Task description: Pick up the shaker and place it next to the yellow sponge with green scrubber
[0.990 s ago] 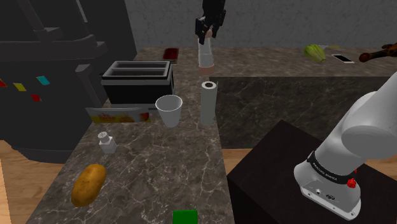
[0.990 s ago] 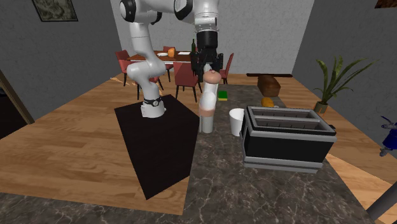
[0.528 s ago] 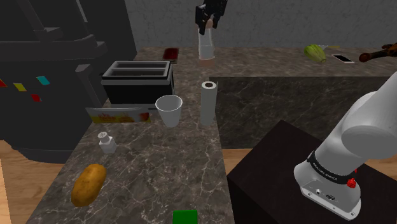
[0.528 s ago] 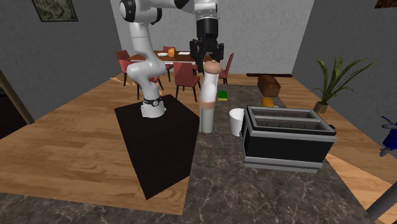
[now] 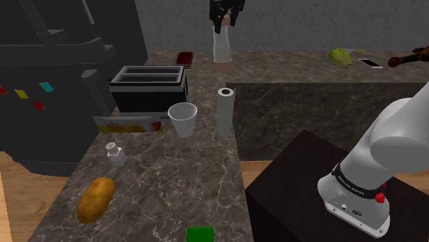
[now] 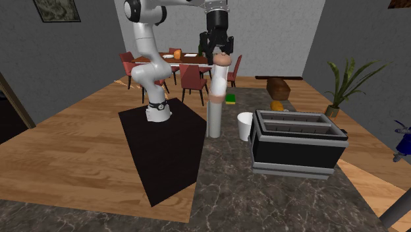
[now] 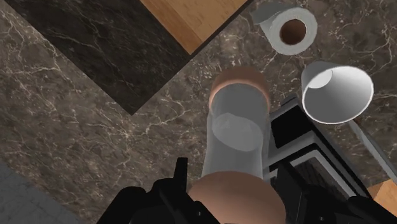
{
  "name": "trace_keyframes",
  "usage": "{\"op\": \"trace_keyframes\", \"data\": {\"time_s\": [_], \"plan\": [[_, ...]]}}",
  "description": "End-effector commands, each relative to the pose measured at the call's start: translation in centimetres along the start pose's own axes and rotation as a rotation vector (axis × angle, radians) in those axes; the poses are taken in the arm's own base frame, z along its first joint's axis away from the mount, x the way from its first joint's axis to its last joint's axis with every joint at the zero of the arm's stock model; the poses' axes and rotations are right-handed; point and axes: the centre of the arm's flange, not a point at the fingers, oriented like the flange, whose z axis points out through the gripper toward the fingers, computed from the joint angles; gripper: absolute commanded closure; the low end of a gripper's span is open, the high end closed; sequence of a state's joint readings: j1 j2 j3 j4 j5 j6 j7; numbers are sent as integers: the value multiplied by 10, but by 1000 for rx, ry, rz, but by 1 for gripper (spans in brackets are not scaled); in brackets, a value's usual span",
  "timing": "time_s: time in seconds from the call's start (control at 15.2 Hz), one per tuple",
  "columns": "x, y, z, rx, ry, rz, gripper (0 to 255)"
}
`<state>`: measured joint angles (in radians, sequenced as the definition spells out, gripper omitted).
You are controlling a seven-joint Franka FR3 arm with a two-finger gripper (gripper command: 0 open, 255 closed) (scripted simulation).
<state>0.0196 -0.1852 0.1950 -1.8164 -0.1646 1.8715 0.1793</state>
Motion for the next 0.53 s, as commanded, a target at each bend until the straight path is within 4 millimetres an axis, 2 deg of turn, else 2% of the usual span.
{"op": "trace_keyframes", "data": {"time_s": [0.0,0.46], "plan": [[-15,-18,-8,0,0,1,255],[-69,-88,-35,0,0,1,255]]}}
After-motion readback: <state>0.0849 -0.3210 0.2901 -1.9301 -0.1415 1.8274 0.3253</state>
